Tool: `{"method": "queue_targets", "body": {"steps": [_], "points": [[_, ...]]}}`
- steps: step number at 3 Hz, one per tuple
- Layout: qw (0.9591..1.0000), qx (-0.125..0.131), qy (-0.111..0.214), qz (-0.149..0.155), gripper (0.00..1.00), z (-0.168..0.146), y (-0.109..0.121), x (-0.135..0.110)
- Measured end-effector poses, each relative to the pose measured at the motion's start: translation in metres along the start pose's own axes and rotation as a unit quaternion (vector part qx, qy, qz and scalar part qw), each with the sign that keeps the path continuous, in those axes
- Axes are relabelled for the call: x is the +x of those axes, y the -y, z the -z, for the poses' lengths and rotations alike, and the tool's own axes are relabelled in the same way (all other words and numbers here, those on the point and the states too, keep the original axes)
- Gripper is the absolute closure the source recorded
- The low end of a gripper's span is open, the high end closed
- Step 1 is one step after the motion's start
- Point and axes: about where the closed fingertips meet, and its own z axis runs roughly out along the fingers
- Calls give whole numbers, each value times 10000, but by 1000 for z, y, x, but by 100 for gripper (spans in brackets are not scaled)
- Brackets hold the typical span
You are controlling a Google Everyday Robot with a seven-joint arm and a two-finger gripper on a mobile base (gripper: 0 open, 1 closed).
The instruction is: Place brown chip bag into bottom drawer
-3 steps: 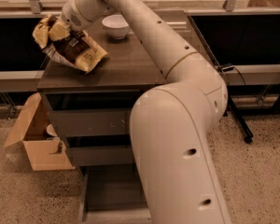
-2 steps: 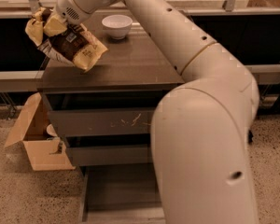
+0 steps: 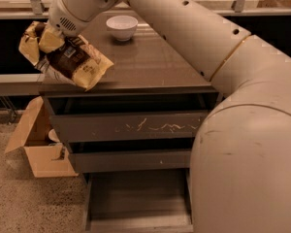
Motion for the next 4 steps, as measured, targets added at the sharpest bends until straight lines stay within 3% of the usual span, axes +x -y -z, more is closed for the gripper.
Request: {"method": "queue_targets", "body": {"steps": [1,2,3,4], "points": [[10000,-25,-13,20,100,-1,-2,1],[9985,-363,-187,374,100,-10,-26,6],[9913,-757,-352,1017,100,-10,-87,3],[9866,-1007,-432,1207,100,-15,-126,11]]}}
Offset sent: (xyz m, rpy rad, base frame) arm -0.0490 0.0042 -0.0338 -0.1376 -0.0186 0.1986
